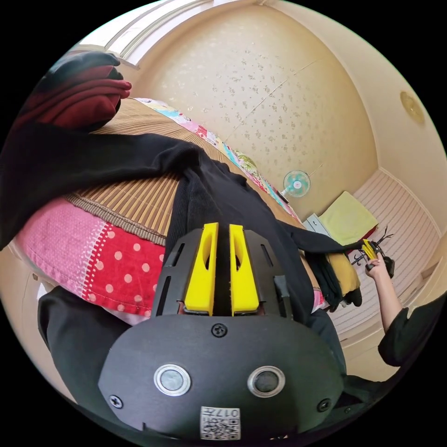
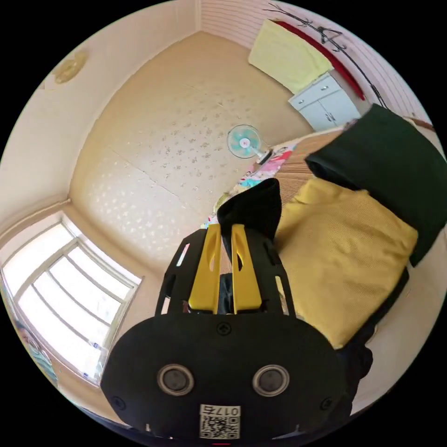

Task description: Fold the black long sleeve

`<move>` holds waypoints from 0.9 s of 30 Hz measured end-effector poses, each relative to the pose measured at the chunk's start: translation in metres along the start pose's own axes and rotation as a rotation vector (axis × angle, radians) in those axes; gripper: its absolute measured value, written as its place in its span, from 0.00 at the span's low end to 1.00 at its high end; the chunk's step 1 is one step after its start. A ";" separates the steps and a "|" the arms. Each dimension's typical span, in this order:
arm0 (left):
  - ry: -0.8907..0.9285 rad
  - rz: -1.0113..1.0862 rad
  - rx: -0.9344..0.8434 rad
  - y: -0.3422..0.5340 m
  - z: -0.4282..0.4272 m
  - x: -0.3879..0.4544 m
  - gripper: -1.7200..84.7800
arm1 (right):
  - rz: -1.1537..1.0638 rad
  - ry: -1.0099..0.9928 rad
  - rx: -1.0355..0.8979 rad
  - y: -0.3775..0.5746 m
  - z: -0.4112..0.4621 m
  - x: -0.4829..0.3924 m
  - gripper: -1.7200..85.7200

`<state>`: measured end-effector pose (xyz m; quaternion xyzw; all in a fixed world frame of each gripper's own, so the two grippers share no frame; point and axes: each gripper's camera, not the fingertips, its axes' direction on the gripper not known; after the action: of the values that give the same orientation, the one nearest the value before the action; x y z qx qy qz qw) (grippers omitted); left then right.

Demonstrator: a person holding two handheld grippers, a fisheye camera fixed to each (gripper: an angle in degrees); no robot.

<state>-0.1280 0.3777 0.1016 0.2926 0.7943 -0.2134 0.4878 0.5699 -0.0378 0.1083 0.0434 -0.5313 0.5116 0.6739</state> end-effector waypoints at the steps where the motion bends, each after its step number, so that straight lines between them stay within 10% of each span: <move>1: 0.000 0.002 -0.002 0.000 0.000 0.001 0.08 | -0.033 -0.036 -0.015 -0.002 0.014 -0.018 0.06; 12: -0.010 0.002 0.043 -0.011 -0.035 0.007 0.09 | -0.216 -0.705 -0.652 0.178 0.282 -0.200 0.10; 19: -0.139 -0.117 0.197 -0.025 -0.098 -0.016 0.12 | -0.314 -0.157 -0.740 0.255 0.275 -0.084 0.10; 27: -0.369 -0.002 -0.192 -0.072 -0.059 0.001 0.11 | -0.611 0.340 -0.855 0.337 0.237 0.002 0.10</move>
<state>-0.2150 0.3622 0.1300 0.1999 0.7084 -0.1872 0.6505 0.1626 -0.0196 0.0488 -0.1650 -0.5388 0.0316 0.8255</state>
